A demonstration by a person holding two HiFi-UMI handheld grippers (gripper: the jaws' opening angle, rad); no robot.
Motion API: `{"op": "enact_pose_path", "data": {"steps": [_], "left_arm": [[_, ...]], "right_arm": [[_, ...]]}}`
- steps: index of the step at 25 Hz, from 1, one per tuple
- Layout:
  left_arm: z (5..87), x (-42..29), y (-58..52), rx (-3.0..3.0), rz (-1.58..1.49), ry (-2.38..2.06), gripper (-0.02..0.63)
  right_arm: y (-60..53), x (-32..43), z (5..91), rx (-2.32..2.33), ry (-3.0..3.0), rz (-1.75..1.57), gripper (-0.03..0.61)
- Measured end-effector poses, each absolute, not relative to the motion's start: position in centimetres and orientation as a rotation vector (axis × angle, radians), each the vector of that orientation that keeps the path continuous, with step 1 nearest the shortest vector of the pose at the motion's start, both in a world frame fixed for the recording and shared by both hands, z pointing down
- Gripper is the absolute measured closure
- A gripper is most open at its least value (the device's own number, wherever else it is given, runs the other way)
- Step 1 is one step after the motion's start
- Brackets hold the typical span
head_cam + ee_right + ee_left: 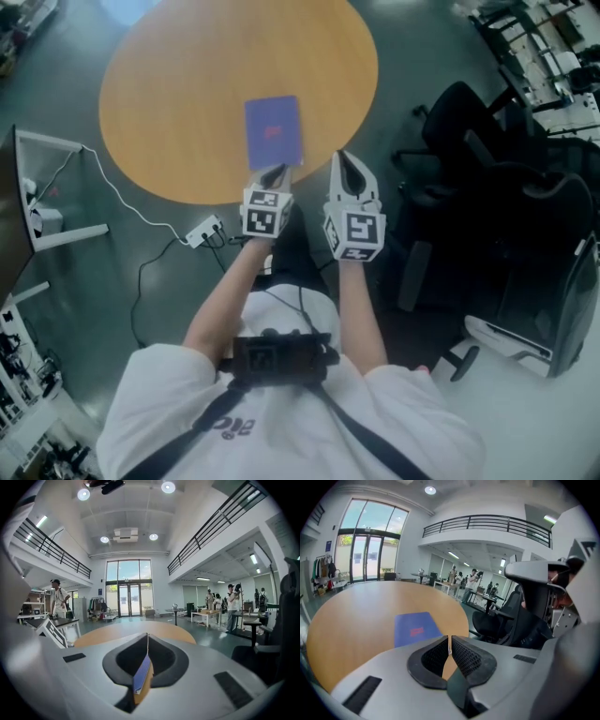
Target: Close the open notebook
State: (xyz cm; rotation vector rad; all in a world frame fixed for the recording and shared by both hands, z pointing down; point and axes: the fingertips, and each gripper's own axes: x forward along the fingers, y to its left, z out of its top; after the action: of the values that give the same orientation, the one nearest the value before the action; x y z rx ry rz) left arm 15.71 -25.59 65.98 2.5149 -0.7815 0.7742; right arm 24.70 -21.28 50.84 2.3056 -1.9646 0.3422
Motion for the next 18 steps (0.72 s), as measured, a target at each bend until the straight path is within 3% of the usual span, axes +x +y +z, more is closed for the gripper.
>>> {"op": "enact_pose_path", "data": {"steps": [18], "left_arm": [[43.6,5.8,-26.1,2.764,0.161,-1.093,0.602]], "right_arm": [[-21.6,13.8,41.9,2.108,-2.255,0.167,0.563]]}}
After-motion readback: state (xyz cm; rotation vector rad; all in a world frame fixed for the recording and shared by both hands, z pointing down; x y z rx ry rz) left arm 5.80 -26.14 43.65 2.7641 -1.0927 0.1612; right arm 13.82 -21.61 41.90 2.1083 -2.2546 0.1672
